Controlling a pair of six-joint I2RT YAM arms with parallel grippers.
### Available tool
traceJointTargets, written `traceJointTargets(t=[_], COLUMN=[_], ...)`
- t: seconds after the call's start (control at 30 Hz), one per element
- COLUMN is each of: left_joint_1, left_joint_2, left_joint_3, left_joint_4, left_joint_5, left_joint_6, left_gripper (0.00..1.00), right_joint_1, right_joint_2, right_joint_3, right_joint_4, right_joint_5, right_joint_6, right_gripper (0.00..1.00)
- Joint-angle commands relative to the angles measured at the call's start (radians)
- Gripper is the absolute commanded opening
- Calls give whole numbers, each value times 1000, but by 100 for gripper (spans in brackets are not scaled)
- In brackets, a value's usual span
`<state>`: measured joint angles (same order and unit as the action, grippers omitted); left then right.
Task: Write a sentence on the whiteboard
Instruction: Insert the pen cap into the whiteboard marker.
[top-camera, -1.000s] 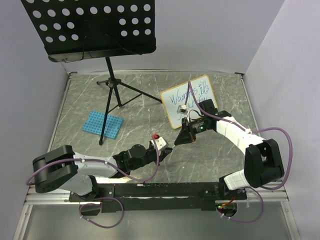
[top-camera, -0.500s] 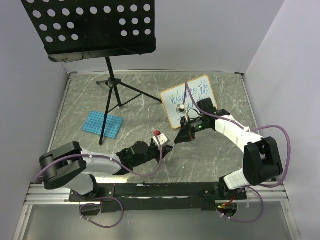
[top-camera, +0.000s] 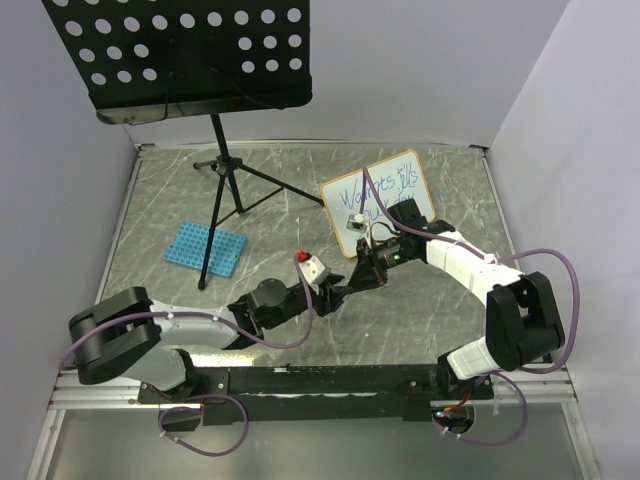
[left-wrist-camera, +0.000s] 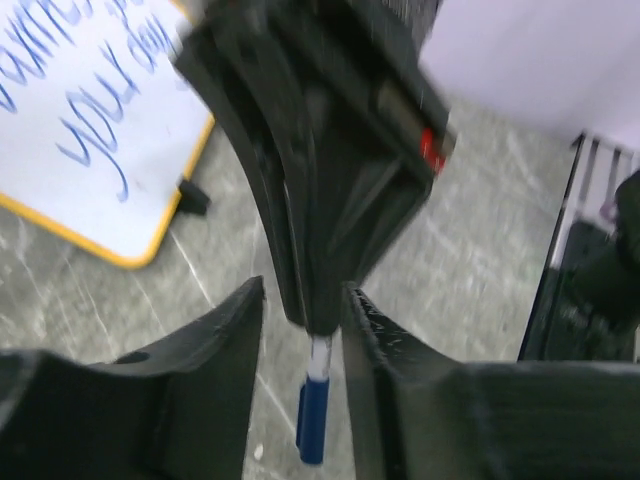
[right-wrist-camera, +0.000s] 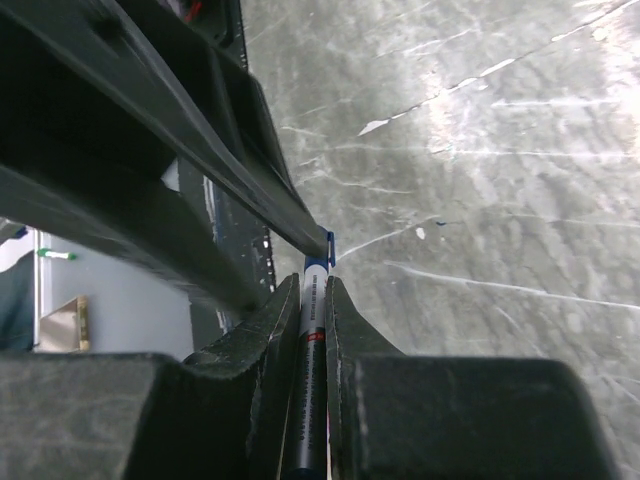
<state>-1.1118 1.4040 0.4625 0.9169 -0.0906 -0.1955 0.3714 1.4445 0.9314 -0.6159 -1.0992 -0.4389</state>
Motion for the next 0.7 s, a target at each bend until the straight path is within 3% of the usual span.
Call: traceJointTargets(t=[0.0, 0.17, 0.37, 0.47, 0.5, 0.67], left_joint_1=[6, 4, 6, 6, 7, 9], left_joint_2=[-79, -152, -301, -388, -410, -459], left_joint_3=[24, -2, -76, -117, -128, -159], left_joint_4=[65, 17, -88, -156, -173, -314], left_joint_5=[-27, -40, -52, -61, -60, -17], left_joint_6=[-21, -19, -31, -47, -54, -76], left_gripper=[46, 54, 72, 87, 99, 97], right_joint_1=[4, 0, -5, -3, -5, -5], right_joint_2=[8, 4, 10, 11, 10, 13], right_joint_3=[21, 21, 24, 27, 27, 24], right_joint_4=[-19, -19, -24, -24, -22, -21], right_joint_5=[-44, -48, -62, -64, -65, -65], right_joint_6=[-21, -20, -20, -21, -20, -17], right_gripper=[0, 0, 0, 0, 0, 0])
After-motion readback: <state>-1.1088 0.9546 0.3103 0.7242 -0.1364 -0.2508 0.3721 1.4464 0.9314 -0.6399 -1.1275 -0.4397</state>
